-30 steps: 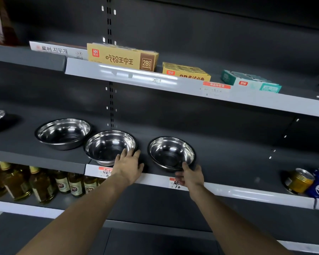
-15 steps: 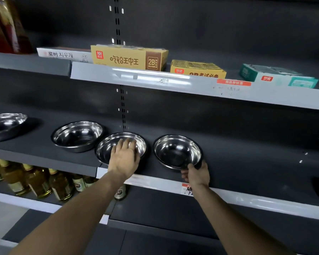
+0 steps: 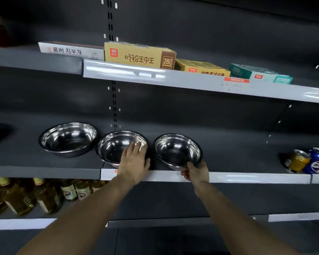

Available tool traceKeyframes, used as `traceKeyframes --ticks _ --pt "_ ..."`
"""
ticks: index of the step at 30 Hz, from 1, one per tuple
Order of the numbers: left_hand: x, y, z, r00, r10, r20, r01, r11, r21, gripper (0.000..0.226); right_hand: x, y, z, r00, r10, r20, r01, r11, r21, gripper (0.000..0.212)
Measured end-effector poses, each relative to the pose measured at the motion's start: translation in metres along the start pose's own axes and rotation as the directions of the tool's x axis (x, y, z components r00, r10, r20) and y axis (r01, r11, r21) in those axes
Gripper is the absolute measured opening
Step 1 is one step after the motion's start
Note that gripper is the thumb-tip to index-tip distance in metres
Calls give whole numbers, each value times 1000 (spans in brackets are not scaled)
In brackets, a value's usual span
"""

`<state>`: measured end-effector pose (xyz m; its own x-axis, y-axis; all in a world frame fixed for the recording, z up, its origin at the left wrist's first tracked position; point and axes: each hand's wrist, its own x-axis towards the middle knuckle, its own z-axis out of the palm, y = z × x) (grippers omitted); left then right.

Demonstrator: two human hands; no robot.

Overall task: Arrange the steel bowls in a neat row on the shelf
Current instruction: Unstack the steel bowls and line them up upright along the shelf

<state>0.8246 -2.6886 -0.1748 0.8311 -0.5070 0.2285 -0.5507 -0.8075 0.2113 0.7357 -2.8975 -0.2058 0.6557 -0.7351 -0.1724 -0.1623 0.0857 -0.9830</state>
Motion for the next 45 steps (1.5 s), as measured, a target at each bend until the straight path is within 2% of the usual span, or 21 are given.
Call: traceKeyframes --ticks 5,12,15,17,20,22,23,25,27,29,32,37,45 --pt "-14 -28 -12 999 39 -11 -39 999 9 56 -11 -5 11 995 19 -97 -20 1000 -11 34" --pt "-17 -53 -24 1000 14 11 -14 1000 -11 58 -13 -10 13 989 44 -143 -56 995 -83 31" --pt "-13 -63 -31 1000 0 4 0 1000 18 56 -23 -10 15 941 -22 -338 -56 974 -220 48" --pt "-9 -70 -36 1000 -30 -4 30 999 20 55 -35 -12 21 907 -149 -394 52 967 -248 46" --pt "-6 -80 -41 996 -84 -24 85 996 9 53 -51 -18 44 907 -361 -219 275 899 -341 27" --pt "-7 -83 -44 994 -104 -25 104 995 0 54 -55 -19 65 917 -395 -49 354 866 -354 21" --pt "-8 -85 -45 994 -111 -23 111 994 -3 55 -57 -18 76 935 -352 46 346 871 -348 23" --pt "-11 -90 -49 992 -128 -22 128 992 -11 55 -60 -13 100 962 -132 239 205 928 -310 26" --pt "-16 -96 -54 988 -150 -30 149 988 -32 54 -63 -8 122 936 49 349 46 964 -260 26" --pt "-19 -102 -60 987 -154 -51 153 988 -34 52 -61 -6 139 932 100 349 -36 982 -186 29" --pt "-23 -113 -68 987 -155 -46 154 988 -28 51 -54 -6 157 953 92 290 -64 992 -105 35" --pt "-33 -133 -69 979 -202 33 200 977 71 52 -52 -3 177 973 67 220 -43 993 -110 34" --pt "-37 -147 -64 951 -290 112 280 955 92 58 -56 -8 186 962 94 257 -69 992 -103 26"
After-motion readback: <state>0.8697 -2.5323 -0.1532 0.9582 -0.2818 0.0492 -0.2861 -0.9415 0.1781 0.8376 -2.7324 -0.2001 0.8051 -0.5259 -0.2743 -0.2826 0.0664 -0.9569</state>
